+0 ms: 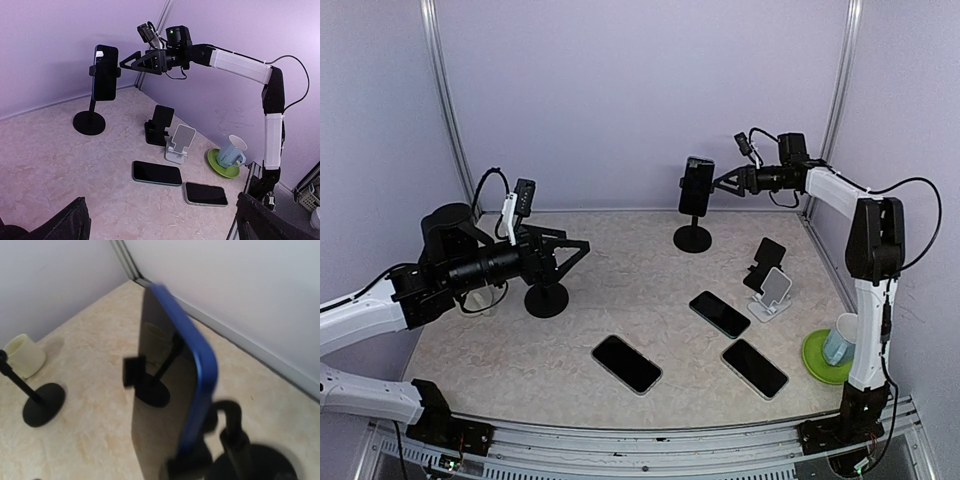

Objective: Place the phone on the phone stand
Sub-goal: Place the phone stand with the phone at the corner of the board, then pick up the phone stand from the center of the board.

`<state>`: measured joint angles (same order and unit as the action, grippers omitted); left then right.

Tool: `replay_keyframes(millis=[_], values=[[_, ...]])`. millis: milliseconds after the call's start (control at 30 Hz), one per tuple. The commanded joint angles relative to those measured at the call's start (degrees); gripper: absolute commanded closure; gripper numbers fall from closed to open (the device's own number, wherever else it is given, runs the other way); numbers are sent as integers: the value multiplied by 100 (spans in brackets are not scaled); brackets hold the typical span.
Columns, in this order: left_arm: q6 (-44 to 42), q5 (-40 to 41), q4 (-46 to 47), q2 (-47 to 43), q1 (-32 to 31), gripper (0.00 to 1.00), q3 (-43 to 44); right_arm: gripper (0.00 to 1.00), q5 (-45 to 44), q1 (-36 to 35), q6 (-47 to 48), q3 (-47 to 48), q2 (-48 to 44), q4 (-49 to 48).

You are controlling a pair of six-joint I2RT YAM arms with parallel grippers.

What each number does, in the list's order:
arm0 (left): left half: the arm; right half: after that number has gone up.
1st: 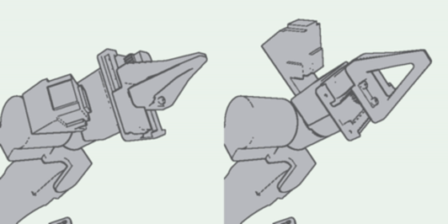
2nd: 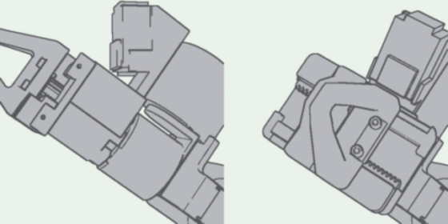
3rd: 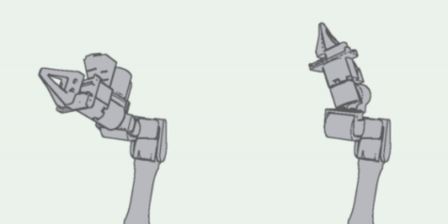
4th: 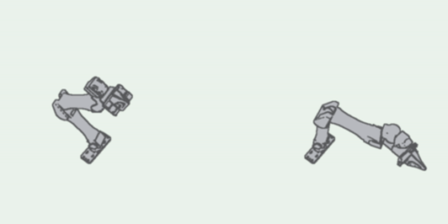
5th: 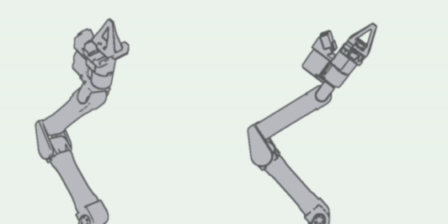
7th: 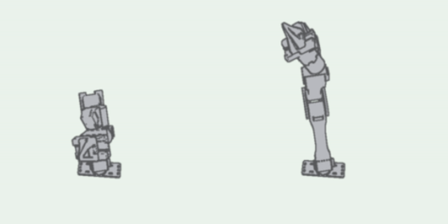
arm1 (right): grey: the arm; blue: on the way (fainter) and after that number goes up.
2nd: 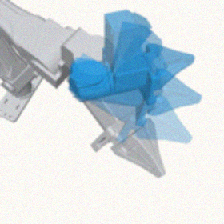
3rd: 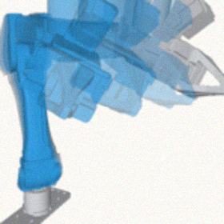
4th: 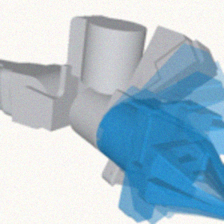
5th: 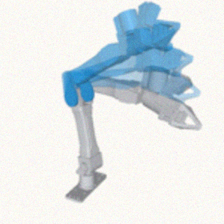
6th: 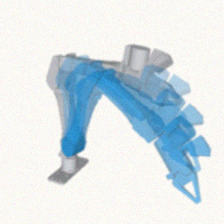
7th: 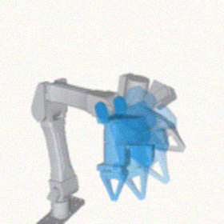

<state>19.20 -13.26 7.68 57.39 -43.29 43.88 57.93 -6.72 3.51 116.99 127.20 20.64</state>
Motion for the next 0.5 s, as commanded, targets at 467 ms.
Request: replay_keyframes(millis=[467], values=[[398,1114,-915,-1205,871,1,-490,0,-1777,-368,-277,-4152,-3201,-1573]])
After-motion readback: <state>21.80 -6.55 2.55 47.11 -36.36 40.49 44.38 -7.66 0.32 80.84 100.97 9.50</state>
